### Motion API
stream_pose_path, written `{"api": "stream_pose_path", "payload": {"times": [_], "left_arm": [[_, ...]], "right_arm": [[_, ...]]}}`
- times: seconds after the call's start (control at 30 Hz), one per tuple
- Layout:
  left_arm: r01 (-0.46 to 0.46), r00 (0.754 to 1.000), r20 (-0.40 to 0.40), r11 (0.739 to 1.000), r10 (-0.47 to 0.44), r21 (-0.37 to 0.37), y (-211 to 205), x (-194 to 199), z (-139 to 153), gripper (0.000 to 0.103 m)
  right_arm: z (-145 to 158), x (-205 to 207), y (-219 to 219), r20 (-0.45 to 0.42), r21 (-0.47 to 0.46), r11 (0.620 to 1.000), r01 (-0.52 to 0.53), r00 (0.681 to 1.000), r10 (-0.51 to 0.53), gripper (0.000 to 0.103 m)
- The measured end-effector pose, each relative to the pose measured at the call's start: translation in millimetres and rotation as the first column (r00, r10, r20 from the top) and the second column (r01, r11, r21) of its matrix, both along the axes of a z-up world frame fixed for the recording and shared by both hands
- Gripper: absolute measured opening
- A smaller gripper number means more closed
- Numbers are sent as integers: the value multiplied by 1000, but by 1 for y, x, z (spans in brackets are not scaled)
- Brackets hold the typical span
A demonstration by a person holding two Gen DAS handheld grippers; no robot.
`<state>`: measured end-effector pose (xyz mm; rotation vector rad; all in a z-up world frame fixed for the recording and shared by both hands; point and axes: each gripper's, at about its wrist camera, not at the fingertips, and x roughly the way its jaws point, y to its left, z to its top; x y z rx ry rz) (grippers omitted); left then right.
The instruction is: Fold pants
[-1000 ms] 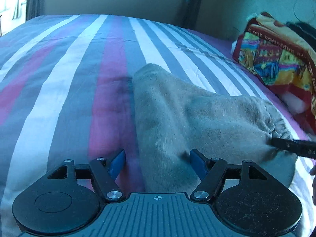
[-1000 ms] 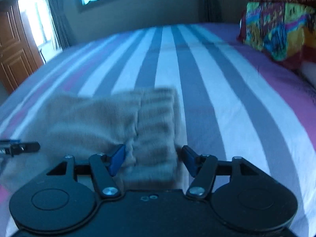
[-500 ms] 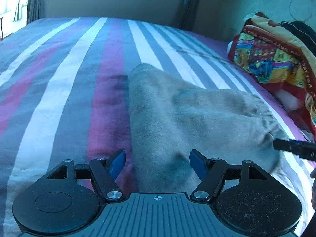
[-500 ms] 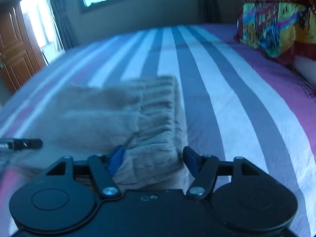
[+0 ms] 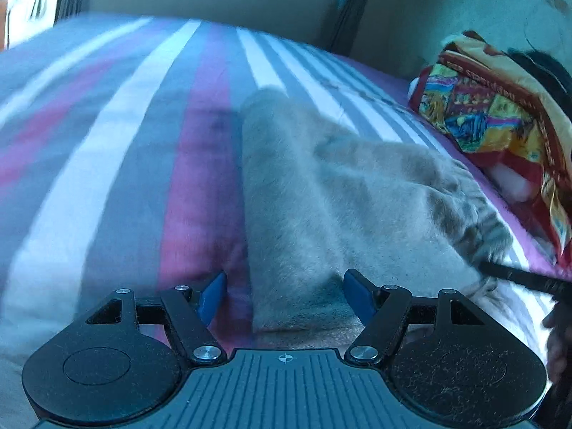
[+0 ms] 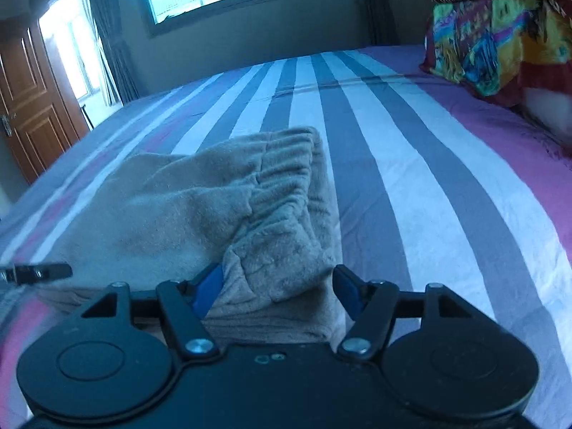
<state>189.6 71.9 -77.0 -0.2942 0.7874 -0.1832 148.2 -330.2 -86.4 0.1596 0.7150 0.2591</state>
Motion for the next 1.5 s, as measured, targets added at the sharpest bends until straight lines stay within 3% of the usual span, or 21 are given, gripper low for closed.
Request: {"api": "stream_pose_path", "payload": {"times": [0.1, 0.13, 0.17, 0.2, 0.27, 0.33, 0.43, 0.53, 0.63, 0.77, 0.97, 1.0, 1.1, 1.13, 1.23, 1.27, 1.37, 1.43, 1.5], "left_arm": [[-11, 1000, 3, 1000, 11, 5, -3, 2, 5, 75], [-12, 1000, 15, 1000, 12, 11, -4, 0, 7, 75], [-15, 1000, 25, 1000, 14, 13, -4, -2, 9, 75], [-25, 999, 33, 1000, 25, 7, -2, -5, 10, 75], [-48, 997, 58, 998, 50, -27, 3, -11, 12, 75], [-65, 995, 78, 996, 69, -54, 9, -16, 13, 75], [-64, 996, 59, 995, 68, -70, 12, -17, 10, 75], [-59, 997, 43, 996, 62, -68, 8, -14, 6, 75], [-60, 997, 36, 995, 63, -73, 5, -13, 4, 75], [-55, 998, 33, 995, 58, -81, 5, -12, 1, 75], [-55, 998, 26, 993, 58, -104, 5, -8, -2, 75], [-52, 998, 28, 993, 55, -105, 5, -7, -2, 75], [-32, 999, 33, 994, 36, -106, 4, -8, -3, 75], [-29, 999, 33, 995, 33, -101, 4, -7, -3, 75], [-17, 999, 32, 994, 21, -109, 8, -5, -4, 75], [-6, 999, 36, 994, 10, -110, 9, -3, -4, 75], [28, 999, 47, 991, -22, -132, 14, 3, -2, 75], [37, 999, 46, 985, -29, -170, 19, 7, -5, 75], [26, 999, 42, 977, -17, -210, 23, 12, -10, 75]], "right_arm": [[-14, 6, -3, -64, 49, 999, 22, 998, -19, 67], [-8, 2, -4, -39, 74, 996, 43, 998, -40, 61], [-1, -5, -2, 2, 88, 995, 41, 999, -41, 48], [5, -9, 0, 30, 88, 995, 38, 999, -41, 46], [6, -10, 2, 0, 94, 994, 54, 999, -54, 48], [-2, -6, -3, -59, 163, 984, 76, 996, -67, 48], [-11, 4, -10, -111, 257, 962, 96, 991, -70, 53], [-16, 15, -9, -136, 292, 948, 124, 987, -87, 55], [-14, 12, -7, -116, 310, 939, 151, 986, -120, 48], [-21, 6, -20, -113, 403, 900, 166, 985, -131, 41], [-35, 15, -27, -148, 459, 872, 170, 982, -114, 43], [-35, 16, -29, -153, 478, 859, 183, 980, -124, 39], [-32, -4, -45, -118, 620, 757, 207, 978, -172, 36], [-37, -8, -46, -135, 621, 748, 234, 972, -192, 36], [-55, -5, -48, -189, 620, 746, 243, 969, -158, 37], [-52, -3, -50, -190, 624, 748, 227, 972, -136, 42], [-27, -8, -59, -122, 561, 810, 171, 985, -123, 56], [-12, -18, -69, -31, 498, 853, 156, 986, -162, 51], [-4, -23, -80, 11, 473, 864, 170, 980, -199, 38]]}}
